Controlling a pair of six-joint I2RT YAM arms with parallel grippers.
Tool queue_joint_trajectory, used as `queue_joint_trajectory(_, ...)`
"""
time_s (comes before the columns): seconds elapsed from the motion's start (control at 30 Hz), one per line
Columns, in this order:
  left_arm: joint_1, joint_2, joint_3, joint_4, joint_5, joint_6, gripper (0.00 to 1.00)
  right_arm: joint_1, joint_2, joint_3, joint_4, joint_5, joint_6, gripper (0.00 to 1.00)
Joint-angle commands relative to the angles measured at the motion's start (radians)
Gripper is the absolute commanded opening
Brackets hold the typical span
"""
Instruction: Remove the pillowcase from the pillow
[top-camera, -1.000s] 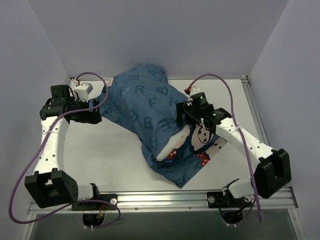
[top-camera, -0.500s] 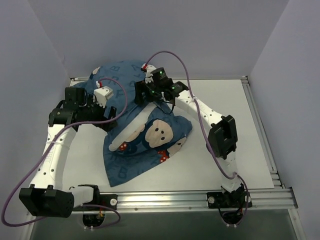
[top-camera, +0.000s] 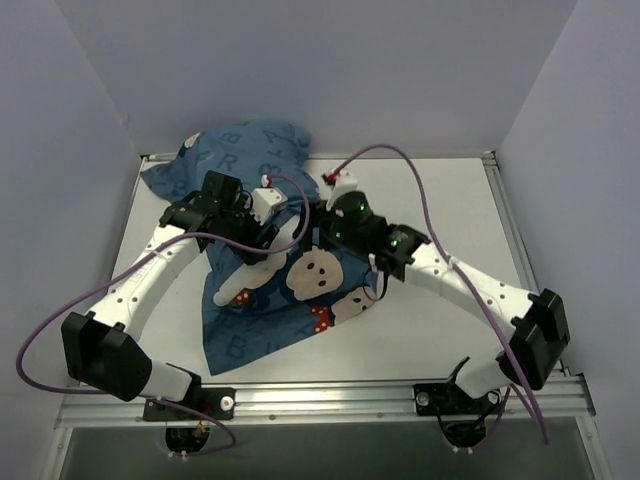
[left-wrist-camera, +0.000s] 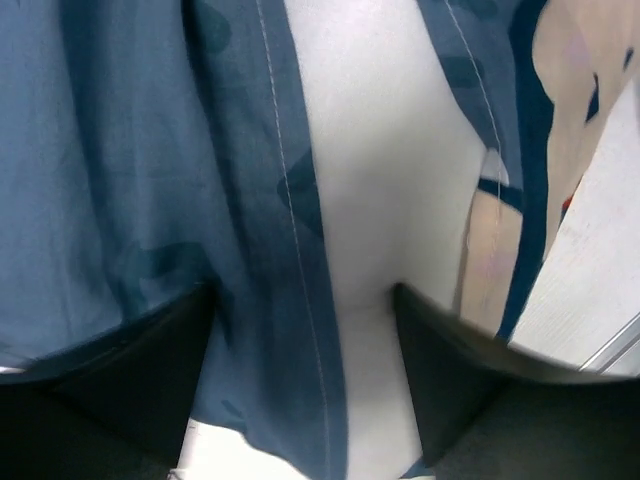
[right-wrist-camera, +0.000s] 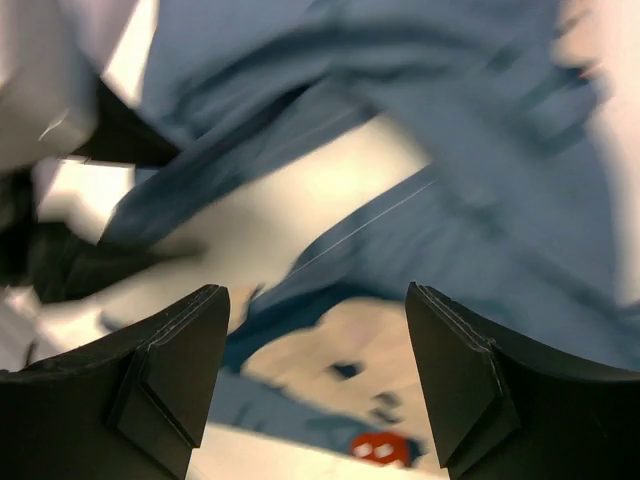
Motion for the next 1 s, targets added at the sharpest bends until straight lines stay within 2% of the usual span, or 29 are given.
queue_joint_trajectory(0.0,-0.018,0.011,0.011,0.095,-0.139,0.015,0.58,0.069,-0.032,-0.114,0.148,0.065,0.191,0.72)
queue_joint_trajectory(0.1,-0.016,0.022,0.008,0.129,-0.192,-0.003,0.26,0.113,-0.003,-0.129,0.195,0.109,0.232,0.73)
queue_joint_trajectory(0.2,-0.016,0.025,0.009,0.125,-0.169,-0.005,0.23,0.119,0.071,-0.097,0.208,0.134,0.253,0.75)
queue_joint_trajectory(0.3,-0.016,0.03,0.005,0.128,-0.146,-0.012,0.11,0.096,0.141,-0.083,0.189,0.166,0.285,0.63)
queue_joint_trajectory(0.33,-0.016,0.033,0.003,0.131,-0.146,-0.015,0.02,0.092,0.149,-0.088,0.197,0.158,0.289,0.51)
queue_joint_trajectory(0.4,-0.016,0.038,-0.002,0.143,-0.161,-0.028,0.02,0.084,0.154,-0.111,0.202,0.149,0.292,0.36)
queue_joint_trajectory(0.43,-0.016,0.042,-0.005,0.155,-0.182,-0.035,0.02,0.073,0.146,-0.124,0.199,0.152,0.301,0.19)
queue_joint_trajectory(0.5,0.003,0.05,-0.005,0.203,-0.309,-0.072,0.02,0.064,0.093,-0.196,0.174,0.178,0.308,0.1)
queue_joint_trajectory(0.6,0.1,0.08,0.03,0.247,-0.373,-0.089,0.02,0.04,-0.032,-0.343,0.143,0.18,0.321,0.09)
queue_joint_trajectory(0.7,0.173,0.105,0.06,0.275,-0.374,-0.097,0.02,0.003,-0.153,-0.466,0.1,0.16,0.348,0.08)
queue_joint_trajectory(0.73,0.18,0.108,0.073,0.28,-0.374,-0.097,0.02,-0.003,-0.179,-0.555,0.096,0.151,0.361,0.0)
queue_joint_trajectory(0.83,0.188,0.104,0.084,0.286,-0.37,-0.097,0.02,-0.031,-0.254,-0.711,0.11,0.125,0.4,0.0)
queue_joint_trajectory(0.97,0.188,0.085,0.074,0.281,-0.333,-0.086,0.02,-0.091,-0.285,-0.815,0.195,0.105,0.413,0.0)
